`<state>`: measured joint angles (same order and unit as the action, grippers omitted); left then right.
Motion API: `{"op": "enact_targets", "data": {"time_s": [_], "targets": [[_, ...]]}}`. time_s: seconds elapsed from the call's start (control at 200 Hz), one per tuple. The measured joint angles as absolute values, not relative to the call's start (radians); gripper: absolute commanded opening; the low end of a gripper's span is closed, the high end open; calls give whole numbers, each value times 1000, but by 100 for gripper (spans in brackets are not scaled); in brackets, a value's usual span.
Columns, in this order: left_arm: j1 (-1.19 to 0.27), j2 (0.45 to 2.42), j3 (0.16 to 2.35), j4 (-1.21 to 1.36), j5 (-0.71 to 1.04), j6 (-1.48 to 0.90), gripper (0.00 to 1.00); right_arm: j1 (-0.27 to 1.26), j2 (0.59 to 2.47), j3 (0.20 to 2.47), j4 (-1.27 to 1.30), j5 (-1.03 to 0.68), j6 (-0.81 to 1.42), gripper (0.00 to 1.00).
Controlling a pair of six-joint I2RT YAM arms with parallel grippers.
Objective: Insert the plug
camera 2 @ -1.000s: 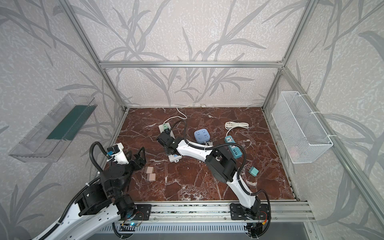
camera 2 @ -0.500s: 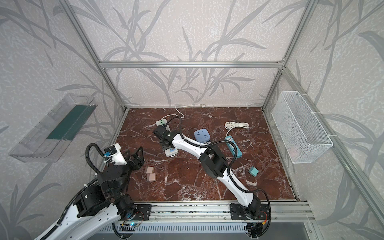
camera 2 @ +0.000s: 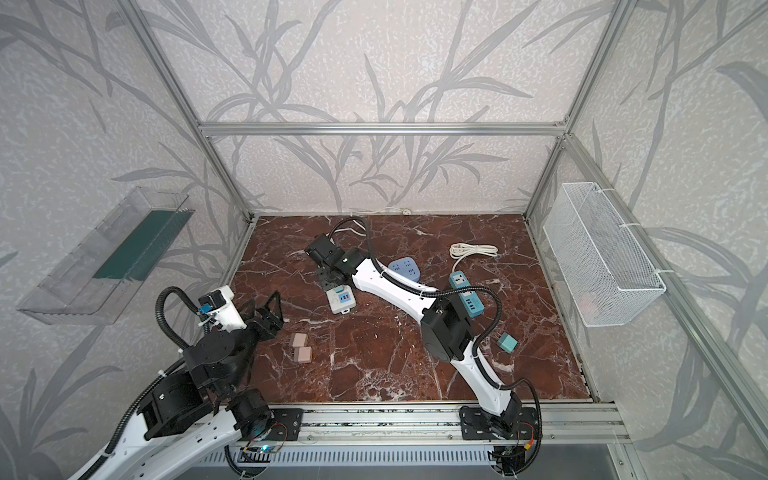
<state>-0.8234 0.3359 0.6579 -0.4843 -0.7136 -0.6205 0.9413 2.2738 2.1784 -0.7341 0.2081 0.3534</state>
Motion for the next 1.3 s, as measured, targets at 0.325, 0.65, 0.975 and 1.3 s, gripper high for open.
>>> {"op": "enact_targets", "data": {"time_s": [0.325, 0.65, 0.975, 1.3], "targets": [[-823, 377, 672, -489, -711, -622, 73, 890, 2343, 2152, -711, 200, 355, 53], [-823, 416, 673, -485, -705, -620, 73, 863, 2348, 2083, -617, 172, 379, 52], [-823, 429, 673, -478, -692, -620, 73, 858, 2278, 1991, -600, 171, 344, 71], [-823, 456, 673, -453, -670, -617, 73, 645, 2063, 1761, -567, 213, 308, 81]]}}
